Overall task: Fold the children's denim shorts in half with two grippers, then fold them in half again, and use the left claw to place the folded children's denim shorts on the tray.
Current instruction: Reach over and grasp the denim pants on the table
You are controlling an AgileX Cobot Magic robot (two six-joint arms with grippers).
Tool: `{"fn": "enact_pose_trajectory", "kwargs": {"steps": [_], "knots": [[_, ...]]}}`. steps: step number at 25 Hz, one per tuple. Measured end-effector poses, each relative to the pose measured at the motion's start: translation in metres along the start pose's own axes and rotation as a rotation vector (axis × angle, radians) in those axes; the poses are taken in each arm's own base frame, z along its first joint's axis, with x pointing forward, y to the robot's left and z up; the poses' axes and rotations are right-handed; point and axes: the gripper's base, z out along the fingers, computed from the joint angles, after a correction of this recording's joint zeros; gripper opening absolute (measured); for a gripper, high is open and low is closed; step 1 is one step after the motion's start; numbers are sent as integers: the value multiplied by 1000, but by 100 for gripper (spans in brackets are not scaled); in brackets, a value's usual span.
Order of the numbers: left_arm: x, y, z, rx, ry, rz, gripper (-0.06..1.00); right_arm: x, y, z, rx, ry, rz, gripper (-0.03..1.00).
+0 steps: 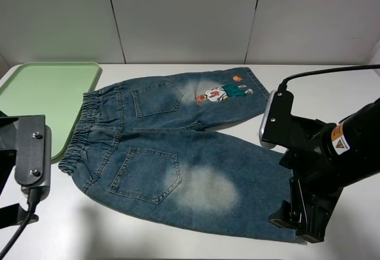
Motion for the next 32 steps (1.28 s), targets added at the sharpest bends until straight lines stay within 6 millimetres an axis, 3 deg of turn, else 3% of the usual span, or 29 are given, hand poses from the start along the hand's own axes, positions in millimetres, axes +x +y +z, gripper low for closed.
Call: {"fn": "enact_pose_trajectory", "kwargs": {"steps": [13,21,32], "knots": [[-12,10,28,32,28,89,95,0,0,1,9,-15,-11,69],[-17,14,40,36,30,131,95,24,9,22,-4,22,-34,69],[-19,17,51,39,46,153,94,21,6,38,-2,34,-45,69]]}}
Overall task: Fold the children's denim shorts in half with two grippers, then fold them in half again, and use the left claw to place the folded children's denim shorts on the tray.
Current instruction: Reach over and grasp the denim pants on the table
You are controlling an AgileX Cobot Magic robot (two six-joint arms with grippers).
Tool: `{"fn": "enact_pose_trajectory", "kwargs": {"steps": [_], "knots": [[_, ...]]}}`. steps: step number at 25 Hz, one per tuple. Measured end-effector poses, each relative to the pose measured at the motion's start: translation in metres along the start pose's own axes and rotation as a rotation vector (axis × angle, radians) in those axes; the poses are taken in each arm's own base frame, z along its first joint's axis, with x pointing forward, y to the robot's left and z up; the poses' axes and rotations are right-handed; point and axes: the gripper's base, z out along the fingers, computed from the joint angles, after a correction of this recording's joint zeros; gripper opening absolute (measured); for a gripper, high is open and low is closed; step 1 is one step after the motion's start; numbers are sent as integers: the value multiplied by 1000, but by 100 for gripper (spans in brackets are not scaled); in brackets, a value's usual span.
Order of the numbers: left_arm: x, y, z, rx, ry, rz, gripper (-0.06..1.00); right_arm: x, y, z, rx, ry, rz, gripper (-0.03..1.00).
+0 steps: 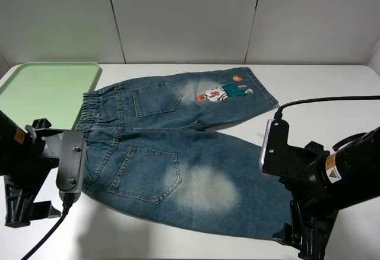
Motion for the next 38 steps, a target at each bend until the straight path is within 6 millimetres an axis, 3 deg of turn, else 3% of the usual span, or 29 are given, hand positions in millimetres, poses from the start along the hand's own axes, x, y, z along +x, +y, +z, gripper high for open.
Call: {"fn": "enact_pose_trajectory", "kwargs": {"steps": [21,38], "knots": [[-6,8,22,-10,-2,130,94,8,3,18,0,16,0,69],[9,24,36,-12,15,104,94,10,3,21,26,-40,18,69]]}}
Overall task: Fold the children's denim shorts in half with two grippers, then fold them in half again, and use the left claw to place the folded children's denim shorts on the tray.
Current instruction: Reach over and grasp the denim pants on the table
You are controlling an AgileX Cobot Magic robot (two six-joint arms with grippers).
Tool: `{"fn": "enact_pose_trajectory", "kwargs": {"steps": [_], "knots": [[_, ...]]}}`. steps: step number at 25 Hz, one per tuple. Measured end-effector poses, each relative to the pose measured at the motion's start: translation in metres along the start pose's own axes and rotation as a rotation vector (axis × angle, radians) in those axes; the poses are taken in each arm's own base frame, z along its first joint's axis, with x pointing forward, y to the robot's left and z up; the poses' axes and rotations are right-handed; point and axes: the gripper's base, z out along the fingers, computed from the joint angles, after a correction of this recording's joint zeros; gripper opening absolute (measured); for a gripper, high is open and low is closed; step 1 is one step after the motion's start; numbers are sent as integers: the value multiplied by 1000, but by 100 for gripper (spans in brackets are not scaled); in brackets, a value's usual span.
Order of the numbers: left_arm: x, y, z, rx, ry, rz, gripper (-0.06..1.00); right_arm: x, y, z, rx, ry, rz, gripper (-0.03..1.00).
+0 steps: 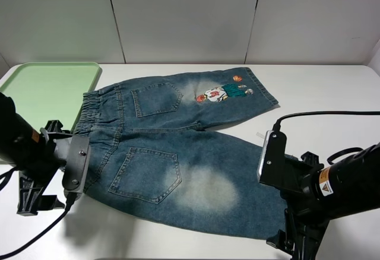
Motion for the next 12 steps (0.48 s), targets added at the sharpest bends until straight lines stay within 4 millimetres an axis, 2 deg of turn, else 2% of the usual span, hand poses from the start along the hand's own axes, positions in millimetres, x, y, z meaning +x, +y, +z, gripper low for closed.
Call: {"fn": "enact_pose_trajectory", "kwargs": {"steps": [5,12], "knots": [[-1,3,6,14,8,45,94,-1,0,0,2,-6,3,69],[-11,26,20,27,14,49,94,-1,0,0,2,-8,1,69]]}}
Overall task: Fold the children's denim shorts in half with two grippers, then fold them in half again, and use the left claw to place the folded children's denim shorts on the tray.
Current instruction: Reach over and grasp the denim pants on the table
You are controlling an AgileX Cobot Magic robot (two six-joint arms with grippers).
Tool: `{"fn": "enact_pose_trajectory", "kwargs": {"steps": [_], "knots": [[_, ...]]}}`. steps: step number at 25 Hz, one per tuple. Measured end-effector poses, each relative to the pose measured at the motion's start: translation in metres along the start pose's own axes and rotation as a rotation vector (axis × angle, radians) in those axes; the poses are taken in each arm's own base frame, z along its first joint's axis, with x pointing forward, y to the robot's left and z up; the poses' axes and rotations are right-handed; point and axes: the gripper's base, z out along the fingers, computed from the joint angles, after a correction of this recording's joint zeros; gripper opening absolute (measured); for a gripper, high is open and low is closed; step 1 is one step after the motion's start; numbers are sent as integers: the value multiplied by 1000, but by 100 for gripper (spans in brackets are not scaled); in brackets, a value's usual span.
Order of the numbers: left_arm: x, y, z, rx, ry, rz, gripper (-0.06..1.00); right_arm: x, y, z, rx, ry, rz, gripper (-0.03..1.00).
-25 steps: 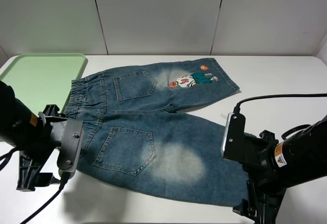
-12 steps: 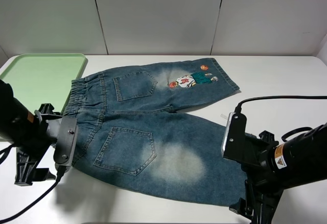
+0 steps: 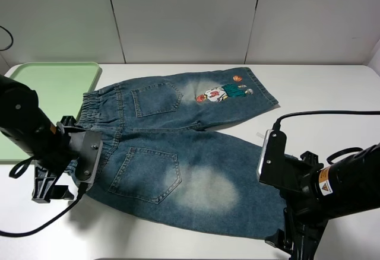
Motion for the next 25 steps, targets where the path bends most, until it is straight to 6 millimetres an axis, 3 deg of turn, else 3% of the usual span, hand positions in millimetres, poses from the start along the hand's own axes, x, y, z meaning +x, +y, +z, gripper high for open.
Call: {"fn": "enact_pose_trajectory", "kwargs": {"steps": [14,17,24,25], "knots": [[-2,4,14,52,20,44,91,0,0,0,-1,-1,1,69],[-2,4,14,50,19,49,84,0,0,0,-2,-2,1,69],[-3,6,14,29,11,59,55,0,0,0,-4,-1,-2,69],[-3,6,14,29,11,59,55,0,1,0,-6,0,0,69]]}}
